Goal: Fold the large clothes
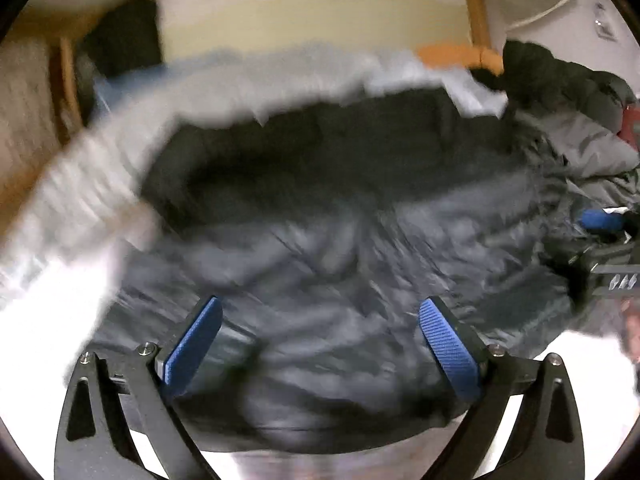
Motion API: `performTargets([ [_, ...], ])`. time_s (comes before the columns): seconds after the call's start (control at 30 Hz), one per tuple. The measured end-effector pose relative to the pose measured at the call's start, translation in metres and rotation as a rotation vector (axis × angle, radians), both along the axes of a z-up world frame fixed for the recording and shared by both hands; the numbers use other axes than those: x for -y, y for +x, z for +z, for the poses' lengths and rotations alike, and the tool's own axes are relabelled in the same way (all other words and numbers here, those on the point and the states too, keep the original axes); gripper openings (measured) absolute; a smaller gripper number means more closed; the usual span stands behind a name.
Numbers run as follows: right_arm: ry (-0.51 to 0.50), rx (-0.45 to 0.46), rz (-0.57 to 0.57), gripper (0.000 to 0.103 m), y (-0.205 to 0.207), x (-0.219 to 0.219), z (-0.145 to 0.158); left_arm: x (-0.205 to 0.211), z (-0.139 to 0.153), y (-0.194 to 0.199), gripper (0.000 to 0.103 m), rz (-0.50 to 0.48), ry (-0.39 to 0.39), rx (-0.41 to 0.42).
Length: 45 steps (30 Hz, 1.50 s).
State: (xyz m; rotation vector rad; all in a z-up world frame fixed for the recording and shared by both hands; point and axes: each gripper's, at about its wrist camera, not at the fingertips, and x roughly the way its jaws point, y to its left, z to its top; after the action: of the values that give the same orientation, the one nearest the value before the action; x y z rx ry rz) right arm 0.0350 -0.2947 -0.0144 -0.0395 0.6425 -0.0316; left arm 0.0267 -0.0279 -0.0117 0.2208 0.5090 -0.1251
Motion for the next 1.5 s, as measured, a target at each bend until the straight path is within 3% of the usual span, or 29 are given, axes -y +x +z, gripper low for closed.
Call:
performTargets([
  [0.1, -0.049, 0.013, -0.004, 0.102, -0.001, 0.006, 0.011, -0.015, 0.016, -0.005, 0.099, 0.039, 0.05, 0.073],
  [0.3, -0.034, -0.026, 0.071, 0.097, 0.03, 0.017, 0.018, -0.085, 0.024, 0.052, 0.099, 0.127, -0.055, -0.043],
  [0.37, -0.022, -0.055, 0.087, 0.094, 0.042, 0.017, 0.013, -0.106, 0.017, 0.072, 0.098, 0.154, -0.071, -0.096],
  [0.47, -0.065, -0.148, 0.009, 0.087, 0.066, 0.023, -0.012, -0.127, -0.007, 0.093, 0.092, 0.246, -0.025, -0.155],
  [0.57, 0.069, -0.166, -0.003, 0.086, 0.072, 0.044, -0.02, -0.155, -0.033, 0.102, 0.092, 0.343, -0.09, -0.231],
  [0.67, 0.168, -0.157, -0.032, 0.085, 0.072, 0.063, -0.022, -0.182, -0.041, 0.11, 0.092, 0.478, -0.17, -0.29],
  [0.73, 0.187, -0.163, -0.032, 0.085, 0.073, 0.066, -0.024, -0.191, -0.048, 0.113, 0.092, 0.497, -0.204, -0.331],
  [0.93, 0.142, -0.188, -0.034, 0.087, 0.08, 0.057, -0.028, -0.179, -0.053, 0.117, 0.092, 0.495, -0.131, -0.327],
  [1.1, 0.217, -0.143, -0.025, 0.088, 0.069, 0.069, -0.023, -0.184, -0.038, 0.105, 0.086, 0.444, -0.217, -0.248],
  [1.23, 0.143, -0.057, -0.072, 0.088, 0.036, 0.066, 0.002, -0.159, -0.001, 0.063, 0.086, 0.376, -0.086, -0.038],
  [1.3, 0.103, -0.011, -0.052, 0.088, 0.018, 0.059, 0.026, -0.145, 0.021, 0.037, 0.086, 0.332, -0.057, 0.053],
  [1.4, 0.073, 0.041, -0.002, 0.09, -0.008, 0.044, 0.062, -0.126, 0.049, 0.006, 0.087, 0.263, -0.066, 0.104],
  [1.5, 0.008, 0.072, 0.049, 0.093, -0.033, 0.028, 0.088, -0.103, 0.066, -0.027, 0.088, 0.189, -0.005, 0.132],
])
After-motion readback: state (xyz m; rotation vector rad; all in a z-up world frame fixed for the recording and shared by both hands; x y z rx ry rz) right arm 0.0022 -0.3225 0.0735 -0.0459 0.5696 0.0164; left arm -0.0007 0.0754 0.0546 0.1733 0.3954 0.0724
